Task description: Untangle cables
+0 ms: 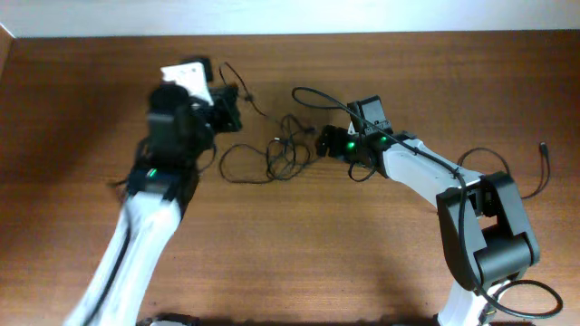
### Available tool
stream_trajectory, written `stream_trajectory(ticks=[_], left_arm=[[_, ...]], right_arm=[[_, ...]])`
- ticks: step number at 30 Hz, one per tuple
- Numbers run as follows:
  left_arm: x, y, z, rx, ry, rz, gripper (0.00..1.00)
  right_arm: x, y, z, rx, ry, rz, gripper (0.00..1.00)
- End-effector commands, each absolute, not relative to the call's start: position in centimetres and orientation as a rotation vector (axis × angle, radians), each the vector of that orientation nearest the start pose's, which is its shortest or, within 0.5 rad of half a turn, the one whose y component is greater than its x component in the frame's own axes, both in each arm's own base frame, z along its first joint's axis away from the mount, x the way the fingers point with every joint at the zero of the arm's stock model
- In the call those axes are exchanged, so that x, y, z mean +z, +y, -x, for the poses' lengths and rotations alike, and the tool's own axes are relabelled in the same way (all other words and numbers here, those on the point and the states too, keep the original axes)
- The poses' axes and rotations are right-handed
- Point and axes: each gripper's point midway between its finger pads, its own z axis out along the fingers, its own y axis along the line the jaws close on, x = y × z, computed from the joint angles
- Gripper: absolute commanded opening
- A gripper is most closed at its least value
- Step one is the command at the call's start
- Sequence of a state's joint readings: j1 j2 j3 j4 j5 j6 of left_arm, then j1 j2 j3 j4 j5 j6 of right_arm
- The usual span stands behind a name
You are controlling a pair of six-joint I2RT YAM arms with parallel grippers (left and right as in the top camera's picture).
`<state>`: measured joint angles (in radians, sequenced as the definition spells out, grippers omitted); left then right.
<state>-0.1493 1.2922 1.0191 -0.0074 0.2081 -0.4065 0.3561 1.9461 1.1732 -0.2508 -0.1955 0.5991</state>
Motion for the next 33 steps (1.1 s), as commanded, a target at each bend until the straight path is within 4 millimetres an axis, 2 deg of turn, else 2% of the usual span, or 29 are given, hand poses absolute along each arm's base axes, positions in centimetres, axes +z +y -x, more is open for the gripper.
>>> stream_trajectory(ticks=[1, 2, 3, 5, 6, 7, 8, 9, 10, 12, 15, 19, 21, 23, 25, 28, 29, 31, 33], left_arm=[[41.1, -8.9, -37.4, -0.548, 1.545, 0.005, 0.0], [43.6, -8.6, -35.5, -0.551, 1.469, -0.007, 0.0], [44.9, -8.4, -33.9, -0.555, 1.432, -0.014, 0.0], [45.8, -8.4, -31.7, -0.573, 1.422, -0.025, 0.0], [45.0, -8.4, -30.3, -0.599, 1.47, -0.014, 0.0], [42.5, -8.2, -29.3, -0.623, 1.583, 0.036, 0.0], [39.1, -8.1, -28.6, -0.629, 1.726, 0.083, 0.0], [37.2, -8.1, -28.3, -0.629, 1.81, 0.11, 0.0], [34.4, -8.0, -28.0, -0.616, 1.926, 0.142, 0.0], [30.8, -8.2, -27.9, -0.61, 2.078, 0.172, 0.0], [29.0, -10.8, -28.7, -0.762, 2.179, 0.105, 0.0], [28.4, -14.6, -29.8, -1.021, 2.273, -0.006, 0.0], [25.4, -16.9, -30.7, -1.124, 2.394, -0.033, 0.0], [22.6, -18.6, -30.5, -1.142, 2.497, -0.066, 0.0], [19.2, -21.5, -29.8, -1.159, 2.62, -0.131, 0.0], [16.0, -23.8, -28.6, -1.087, 2.734, -0.201, 0.0], [15.0, -25.3, -27.4, -1.078, 2.772, -0.267, 0.0], [14.4, -26.1, -26.8, -1.019, 2.784, -0.31, 0.1], [14.9, -26.2, -27.1, -0.959, 2.762, -0.314, 0.31]], right_arm=[[2.2, 18.8, -41.7, 0.557, 2.681, -0.266, 0.96], [2.2, 18.8, -41.6, 0.555, 2.686, -0.267, 0.96], [2.1, 18.7, -41.5, 0.553, 2.69, -0.268, 0.97], [2.0, 18.7, -41.4, 0.551, 2.696, -0.27, 0.97], [2.0, 18.7, -41.3, 0.551, 2.702, -0.27, 0.97], [1.9, 18.8, -41.1, 0.558, 2.709, -0.269, 0.98], [1.9, 19.0, -40.8, 0.578, 2.724, -0.265, 1.0], [1.9, 19.3, -40.6, 0.601, 2.731, -0.259, 0.99], [2.0, 19.8, -40.3, 0.644, 2.739, -0.247, 0.98], [2.3, 20.4, -40.1, 0.702, 2.744, -0.231, 0.98], [2.1, 19.4, -40.1, 0.707, 2.757, -0.275, 0.99], [2.1, 17.0, -39.4, 0.824, 2.812, -0.395, 0.99], [1.5, 14.6, -38.6, 0.789, 2.865, -0.4, 0.98], [1.2, 13.4, -38.0, 0.764, 2.895, -0.357, 0.98], [0.8, 11.9, -37.5, 0.721, 2.92, -0.318, 0.98], [0.5, 10.6, -37.6, 0.672, 2.927, -0.361, 0.98], [0.5, 10.3, -37.6, 0.671, 2.927, -0.373, 0.99], [0.5, 10.2, -37.6, 0.668, 2.925, -0.347, 0.98], [0.5, 10.2, -37.6, 0.664, 2.924, -0.315, 0.99]])
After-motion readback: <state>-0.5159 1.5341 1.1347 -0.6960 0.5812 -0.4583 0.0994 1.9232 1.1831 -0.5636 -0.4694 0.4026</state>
